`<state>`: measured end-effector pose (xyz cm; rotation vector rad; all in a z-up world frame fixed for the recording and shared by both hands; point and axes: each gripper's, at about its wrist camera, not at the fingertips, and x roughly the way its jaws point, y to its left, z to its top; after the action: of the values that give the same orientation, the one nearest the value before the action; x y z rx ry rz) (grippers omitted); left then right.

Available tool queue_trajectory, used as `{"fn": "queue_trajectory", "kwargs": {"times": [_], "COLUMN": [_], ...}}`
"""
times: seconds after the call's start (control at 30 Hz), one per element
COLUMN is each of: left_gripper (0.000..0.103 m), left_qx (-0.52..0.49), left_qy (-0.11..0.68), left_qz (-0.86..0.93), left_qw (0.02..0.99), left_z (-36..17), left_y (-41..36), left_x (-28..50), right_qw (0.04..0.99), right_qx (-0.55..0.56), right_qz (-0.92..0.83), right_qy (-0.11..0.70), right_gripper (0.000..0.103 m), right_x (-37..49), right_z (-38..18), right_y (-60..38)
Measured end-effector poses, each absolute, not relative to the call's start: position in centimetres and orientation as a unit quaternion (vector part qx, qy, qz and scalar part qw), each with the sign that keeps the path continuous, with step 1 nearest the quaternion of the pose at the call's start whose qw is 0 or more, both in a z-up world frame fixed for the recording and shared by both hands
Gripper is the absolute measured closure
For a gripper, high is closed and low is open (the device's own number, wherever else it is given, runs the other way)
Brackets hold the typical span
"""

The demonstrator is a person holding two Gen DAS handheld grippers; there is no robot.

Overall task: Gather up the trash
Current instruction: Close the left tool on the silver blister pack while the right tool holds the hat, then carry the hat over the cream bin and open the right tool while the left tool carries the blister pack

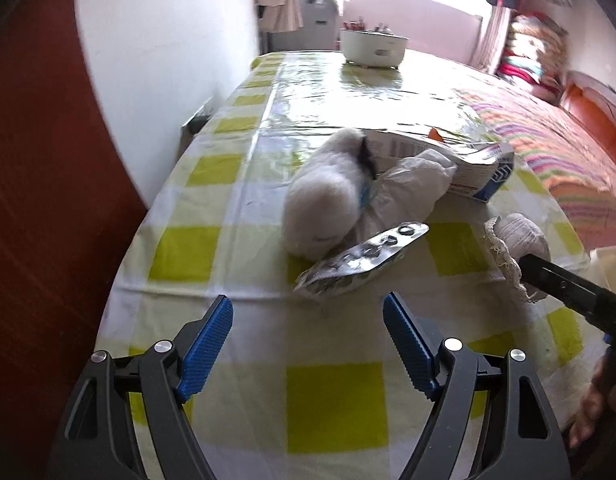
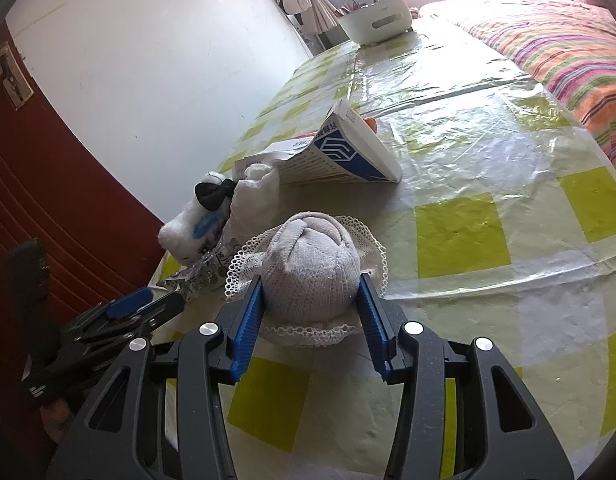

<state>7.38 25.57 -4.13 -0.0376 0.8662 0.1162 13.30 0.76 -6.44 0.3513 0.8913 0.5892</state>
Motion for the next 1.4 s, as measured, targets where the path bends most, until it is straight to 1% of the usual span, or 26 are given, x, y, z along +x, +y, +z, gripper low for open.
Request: {"fn": "queue_trajectory", "kwargs": {"times": [0.1, 0.13, 0.17, 0.23, 0.27, 0.3, 0.33, 0.47, 0.73, 1.4], "left_gripper": [0.028, 0.031, 0.036, 0.068, 0.075, 0.087, 0.091, 0.093, 0.093, 0.093], "left_qx": [-0.018, -0.022, -0.031, -0.044, -0.056, -0.066, -0.073, -0.079, -0.078, -0.078], "left_qy": [0.423, 0.426, 0.428, 0.441, 0.448, 0.452, 0.455, 0.452, 0.426, 0.424], "left_qz": [0.038, 0.033, 0.028, 0.015, 0.008, 0.004, 0.001, 0.005, -0.004, -0.038], "left_qw": [0.905, 0.904, 0.903, 0.896, 0.892, 0.89, 0.888, 0.888, 0.901, 0.902], "left_z": [-4.3, -4.5, -4.6, -5.0, -5.3, -5.5, -5.7, -5.9, -4.5, -2.8], "left_y": [25.0, 24.9, 24.9, 24.9, 25.1, 25.1, 25.2, 24.9, 23.8, 20.5], "left_x": [8.4, 8.6, 9.0, 9.6, 9.8, 9.9, 9.9, 9.7, 8.7, 7.3], "right_qw": [0.846, 0.846, 0.846, 0.847, 0.847, 0.847, 0.847, 0.849, 0.855, 0.877], "right_qx": [0.174, 0.176, 0.179, 0.182, 0.183, 0.185, 0.187, 0.195, 0.199, 0.213], "right_qz": [0.281, 0.281, 0.281, 0.281, 0.281, 0.281, 0.28, 0.276, 0.274, 0.234], "right_qy": [0.419, 0.418, 0.416, 0.413, 0.412, 0.411, 0.411, 0.406, 0.392, 0.362], "right_gripper": [0.057, 0.057, 0.057, 0.057, 0.057, 0.057, 0.057, 0.057, 0.057, 0.057], "right_x": [13.3, 13.3, 13.2, 13.2, 13.1, 13.1, 13.0, 13.0, 12.4, 11.7], "right_z": [-6.3, -6.2, -6.1, -5.9, -5.8, -5.8, -5.8, -5.7, -5.1, -4.1], "right_y": [0.3, 0.2, 0.0, -0.3, -0.5, -0.7, -0.9, -1.5, -2.4, -7.5]}}
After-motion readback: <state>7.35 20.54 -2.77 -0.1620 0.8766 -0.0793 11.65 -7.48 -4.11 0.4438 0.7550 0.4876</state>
